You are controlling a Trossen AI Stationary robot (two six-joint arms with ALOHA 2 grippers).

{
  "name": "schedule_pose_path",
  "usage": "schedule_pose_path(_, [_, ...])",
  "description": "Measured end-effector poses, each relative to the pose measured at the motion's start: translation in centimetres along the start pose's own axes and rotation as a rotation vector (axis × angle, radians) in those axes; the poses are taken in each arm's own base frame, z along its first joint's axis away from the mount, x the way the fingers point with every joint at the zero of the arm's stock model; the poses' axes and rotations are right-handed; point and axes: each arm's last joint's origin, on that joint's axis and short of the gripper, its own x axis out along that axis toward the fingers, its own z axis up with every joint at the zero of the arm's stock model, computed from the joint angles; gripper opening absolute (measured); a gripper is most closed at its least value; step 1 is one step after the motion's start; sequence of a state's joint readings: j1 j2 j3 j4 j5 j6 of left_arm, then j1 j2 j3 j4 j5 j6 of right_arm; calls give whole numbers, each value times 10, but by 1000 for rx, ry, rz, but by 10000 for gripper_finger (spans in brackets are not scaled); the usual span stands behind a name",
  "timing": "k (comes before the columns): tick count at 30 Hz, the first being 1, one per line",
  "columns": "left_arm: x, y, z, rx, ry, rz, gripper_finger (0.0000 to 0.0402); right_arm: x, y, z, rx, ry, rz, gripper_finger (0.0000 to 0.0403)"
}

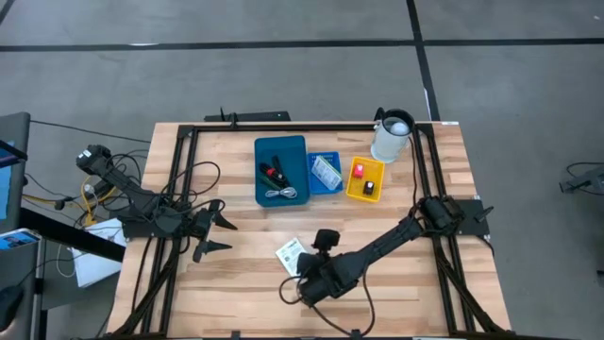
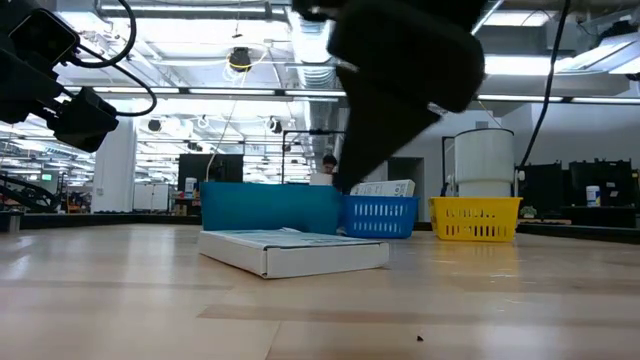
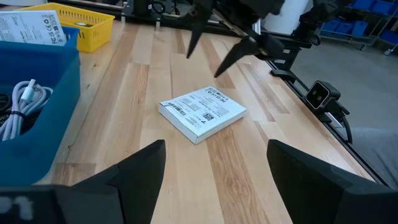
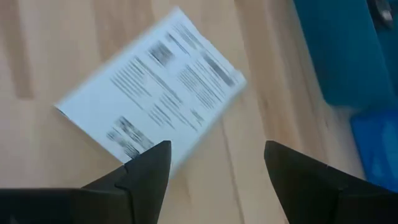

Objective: Pick and place items into bin
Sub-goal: Put the white card reader box into the blue bin

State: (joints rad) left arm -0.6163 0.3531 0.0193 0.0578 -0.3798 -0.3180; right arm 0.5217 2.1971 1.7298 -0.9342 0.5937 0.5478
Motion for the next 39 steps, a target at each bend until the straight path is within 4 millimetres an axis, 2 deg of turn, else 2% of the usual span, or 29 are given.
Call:
schedule_pose_path(8, [0,0,0,0,0,0,270,10,-23,-5,78,143,-74,255])
schedule_pose_path(14, [0,0,0,0,0,0,270,21,-35,4,129,142,-76,255])
schedule_pose_path(18, [0,0,0,0,0,0,270,20,-37,1,109,162,-98,255])
schedule_pose_path(26, [0,0,0,0,0,0,270,0,-22,-21,22,230,-151,255])
schedule_pose_path(33, [0,0,0,0,0,0,270,-21,5,-37,52,172,-134,255])
schedule_pose_path(39, [0,1,0,34,-9,22,270,-38,22,-48,92,44,-187,255])
